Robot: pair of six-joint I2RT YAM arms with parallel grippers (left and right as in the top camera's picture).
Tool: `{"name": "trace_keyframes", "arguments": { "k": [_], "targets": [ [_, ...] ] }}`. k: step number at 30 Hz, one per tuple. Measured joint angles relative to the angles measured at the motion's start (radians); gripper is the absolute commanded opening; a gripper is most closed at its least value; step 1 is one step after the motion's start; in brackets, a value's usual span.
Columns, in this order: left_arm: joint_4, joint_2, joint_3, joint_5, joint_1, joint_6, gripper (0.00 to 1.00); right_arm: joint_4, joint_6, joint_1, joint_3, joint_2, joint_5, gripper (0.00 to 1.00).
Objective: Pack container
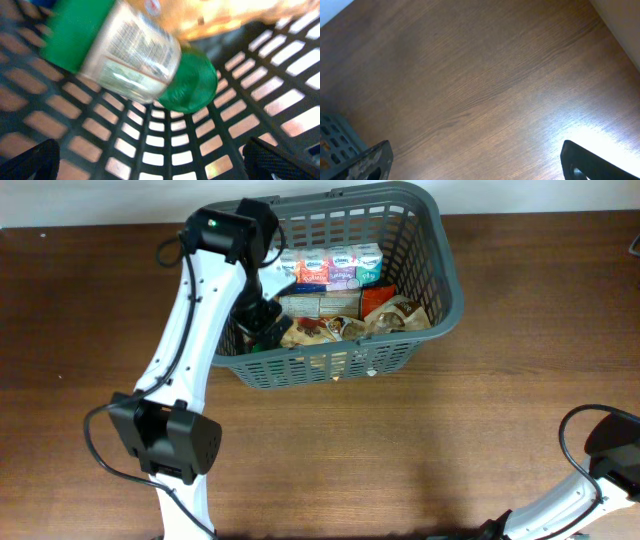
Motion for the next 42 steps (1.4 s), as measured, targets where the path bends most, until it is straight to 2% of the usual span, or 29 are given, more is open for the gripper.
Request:
{"name": "trace_keyframes", "arguments": {
  "k": [6,11,16,22,27,32,38,42],
  "targets": [
    [0.001,0.0,0.225,0.001,0.0,-0.029,0.99,0.0,-0.001,0.0,0.0,0.0,0.0,0.99],
    [0.002,-0.002,0.432,-0.098,0.03,-0.14,0.99,0.0,-0.001,0.0,0.0,0.0,0.0,0.99],
    [0.009,-0.014,0.59,-0.171,0.204,-0.283,0.99,0.0,0.0,0.0,0.0,0.0,0.0,0.99],
    [0.035,-0.019,0.588,-0.117,0.482,-0.412,0.99,0.0,0.0,0.0,0.0,0.0,0.0,0.99],
    [0.05,-0.019,0.52,-0.068,0.63,-0.448,0.99,0.0,0.0,0.0,0.0,0.0,0.0,0.99],
    [0.053,-0.019,0.457,-0.048,0.688,-0.463,0.99,0.0,-0.001,0.0,0.0,0.0,0.0,0.99],
    [0.075,-0.019,0.438,-0.044,0.693,-0.467,0.99,0.0,0.0,0.004,0.0,0.0,0.0,0.99],
    [0.076,-0.019,0.438,-0.039,0.694,-0.467,0.99,0.0,-0.001,0.066,0.0,-0.002,0.002,0.99]
  ]
}}
